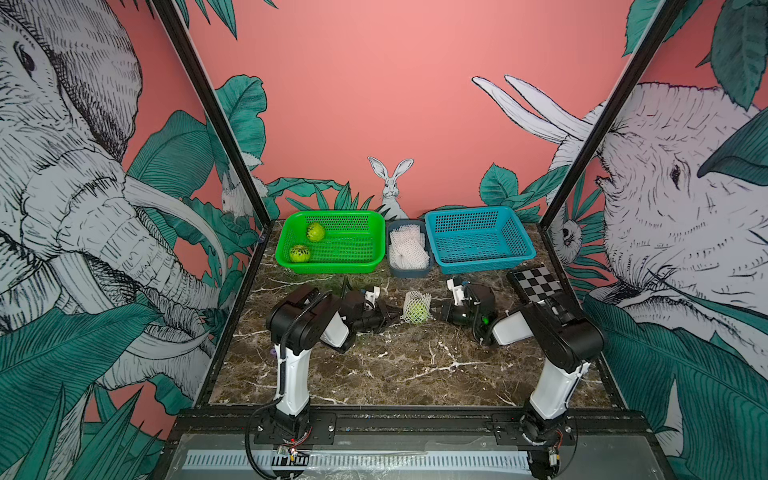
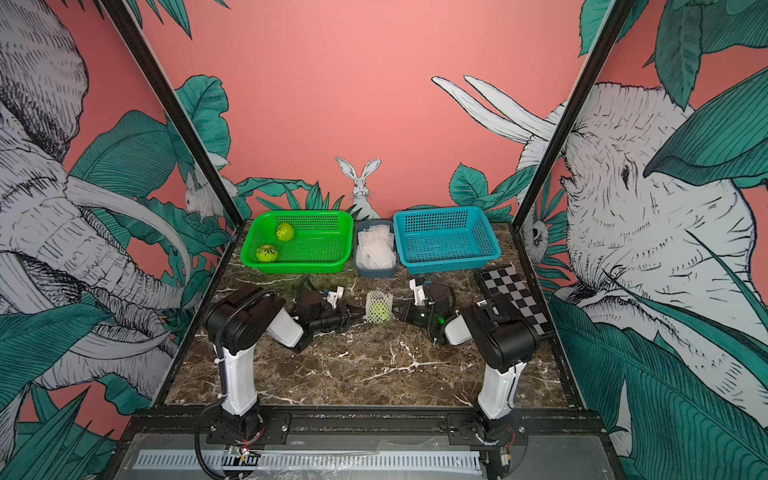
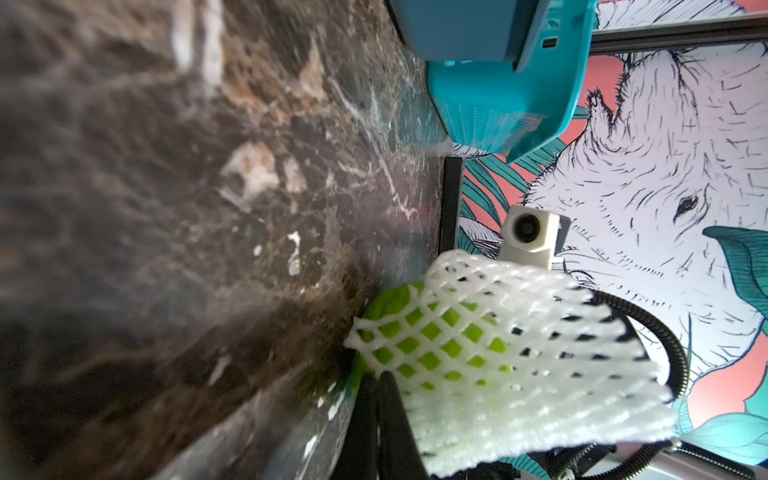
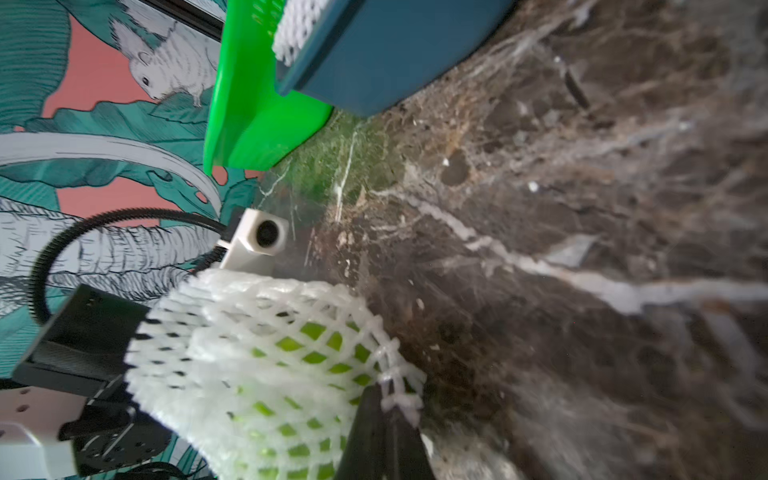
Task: Sleeve custard apples in foam nets
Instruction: Put on the foam net on the custard apple.
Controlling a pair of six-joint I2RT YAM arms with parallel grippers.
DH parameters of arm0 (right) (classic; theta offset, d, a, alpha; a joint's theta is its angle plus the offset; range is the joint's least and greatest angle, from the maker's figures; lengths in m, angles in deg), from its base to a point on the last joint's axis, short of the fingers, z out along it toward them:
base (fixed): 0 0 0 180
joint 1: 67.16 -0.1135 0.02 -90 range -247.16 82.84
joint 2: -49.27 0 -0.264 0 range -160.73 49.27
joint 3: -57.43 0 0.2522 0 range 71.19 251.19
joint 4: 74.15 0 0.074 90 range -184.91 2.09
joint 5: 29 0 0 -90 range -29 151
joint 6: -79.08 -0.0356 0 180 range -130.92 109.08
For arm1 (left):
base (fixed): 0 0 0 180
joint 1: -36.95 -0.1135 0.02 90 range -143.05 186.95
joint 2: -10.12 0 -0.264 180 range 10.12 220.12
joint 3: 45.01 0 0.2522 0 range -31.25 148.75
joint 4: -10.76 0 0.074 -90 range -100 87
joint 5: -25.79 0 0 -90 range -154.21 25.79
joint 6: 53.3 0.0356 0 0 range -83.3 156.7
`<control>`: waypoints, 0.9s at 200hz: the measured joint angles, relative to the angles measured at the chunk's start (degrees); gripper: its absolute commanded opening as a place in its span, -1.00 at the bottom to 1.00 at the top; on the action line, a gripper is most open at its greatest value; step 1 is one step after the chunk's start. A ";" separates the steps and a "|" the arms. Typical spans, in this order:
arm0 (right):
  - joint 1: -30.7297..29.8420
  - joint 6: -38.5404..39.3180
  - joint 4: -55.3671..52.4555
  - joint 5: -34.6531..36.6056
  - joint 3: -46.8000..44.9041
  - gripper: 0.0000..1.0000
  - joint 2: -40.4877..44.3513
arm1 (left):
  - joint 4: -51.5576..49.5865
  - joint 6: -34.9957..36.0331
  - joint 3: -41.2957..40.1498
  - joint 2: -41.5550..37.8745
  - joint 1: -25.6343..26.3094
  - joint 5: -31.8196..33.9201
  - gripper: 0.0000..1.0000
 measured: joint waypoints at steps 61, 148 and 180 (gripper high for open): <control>-1.40 3.28 -5.35 2.49 0.31 -1.00 1.40 | -2.34 4.09 -0.39 -1.42 0.94 0.26 -1.00; -2.54 7.50 -18.99 3.87 6.54 -0.99 1.40 | -15.10 13.94 -0.66 -9.03 2.29 1.62 -1.00; -2.54 7.61 -19.08 3.34 6.67 -0.65 1.31 | -17.66 16.09 -0.50 -9.70 2.58 1.95 -1.00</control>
